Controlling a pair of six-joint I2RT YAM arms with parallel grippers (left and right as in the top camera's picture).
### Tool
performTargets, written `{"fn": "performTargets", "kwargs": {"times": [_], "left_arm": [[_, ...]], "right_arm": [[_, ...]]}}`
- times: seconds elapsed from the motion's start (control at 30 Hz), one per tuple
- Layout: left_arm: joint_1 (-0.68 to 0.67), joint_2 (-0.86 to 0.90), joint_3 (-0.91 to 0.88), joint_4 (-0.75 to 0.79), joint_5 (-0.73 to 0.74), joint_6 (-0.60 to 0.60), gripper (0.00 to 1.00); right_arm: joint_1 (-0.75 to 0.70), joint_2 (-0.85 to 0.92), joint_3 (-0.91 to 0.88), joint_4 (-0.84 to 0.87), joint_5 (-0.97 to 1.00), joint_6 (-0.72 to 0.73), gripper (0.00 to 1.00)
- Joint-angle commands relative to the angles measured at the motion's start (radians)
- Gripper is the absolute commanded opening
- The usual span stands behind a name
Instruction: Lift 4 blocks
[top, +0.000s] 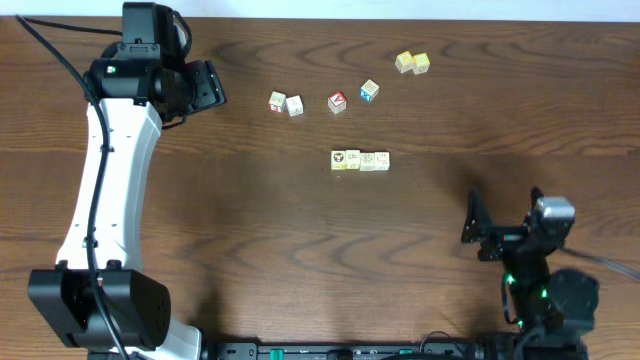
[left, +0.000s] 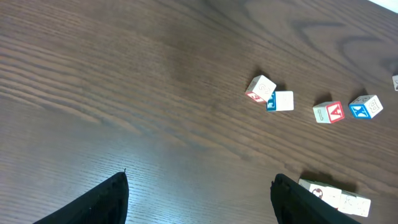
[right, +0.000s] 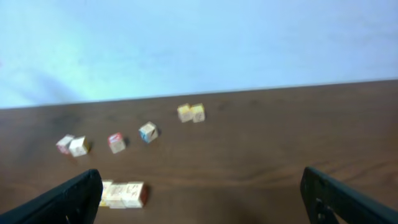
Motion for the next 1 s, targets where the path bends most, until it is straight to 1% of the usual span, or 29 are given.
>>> {"fn": "performTargets", "kwargs": {"times": [0.0,0.13,0.27,0.53,0.7,0.83,0.97], "left_arm": [[0.002,0.004,0.019,-0.003,-0.01,-0.001,0.73],[0.002,0.003,0.019,-0.003,-0.01,-0.001,0.74],[0.002,0.003,0.019,-0.003,-0.01,-0.001,0.74],[0.002,0.003,0.019,-0.003,-0.01,-0.001,0.73],[0.002,0.003,0.019,-0.003,-0.01,-0.001,0.74],[0.002,0.003,0.019,-0.003,-0.01,-0.001,0.73],[0.002,0.003,0.019,-0.003,-0.01,-0.001,0.74]], "right_arm": [[-0.023,-0.107,-0.1,0.051,-0.018,-0.027,0.99],[-0.023,-0.187,-0.192,0.129,-0.025,-0.027,0.99],[-0.01,-0.235,-0.251,0.168,-0.027,-0.027,0.99],[-0.001,-0.239,-0.346,0.276,-0.02,-0.028,0.99],[0.0,-0.239,-0.344,0.262,-0.003,-0.028,0.99],[-0.001,-0.239,-0.344,0.164,0.003,-0.028,0.99],[-0.001,-0.239,-0.344,0.166,0.003,-0.039,0.99]]}}
